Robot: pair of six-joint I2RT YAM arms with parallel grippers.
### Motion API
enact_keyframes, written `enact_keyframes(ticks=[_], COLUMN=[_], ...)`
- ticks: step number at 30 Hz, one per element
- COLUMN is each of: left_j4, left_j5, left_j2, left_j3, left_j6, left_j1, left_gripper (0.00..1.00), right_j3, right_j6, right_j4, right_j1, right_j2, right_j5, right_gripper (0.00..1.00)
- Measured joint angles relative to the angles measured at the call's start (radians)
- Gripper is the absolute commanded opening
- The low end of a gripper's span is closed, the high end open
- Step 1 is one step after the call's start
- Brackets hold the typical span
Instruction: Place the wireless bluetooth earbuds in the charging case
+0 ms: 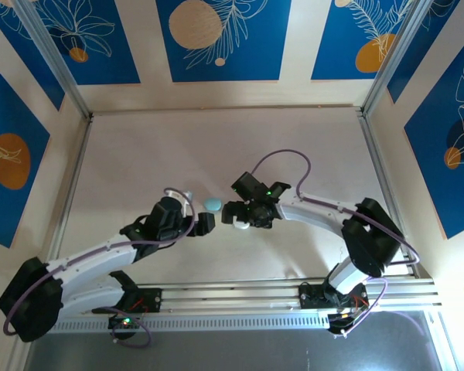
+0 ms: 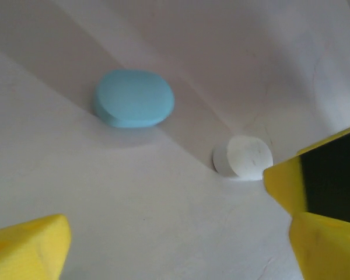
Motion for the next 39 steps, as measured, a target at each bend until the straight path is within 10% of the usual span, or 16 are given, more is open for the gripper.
enact_keyframes(ticks=[26,39], left_j4=[-0.106,-0.105], left_j5=[0.048,0.047], left_j2=[-0.076,-0.086], left_j3=[-0.015,-0.015], left_j6=[0.031,0.034], left_j1=[0.092,0.105], left_gripper=[1.00,1.00], right_j3=[0.182,0.289], right_j6=[0.115,0.003], right_j4=[-0.137,-0.159], right_j1=[0.031,-0.018], right_j2=[0.269,0.306], right_j5=[0.134,0.158], right_gripper=[0.54,0.50])
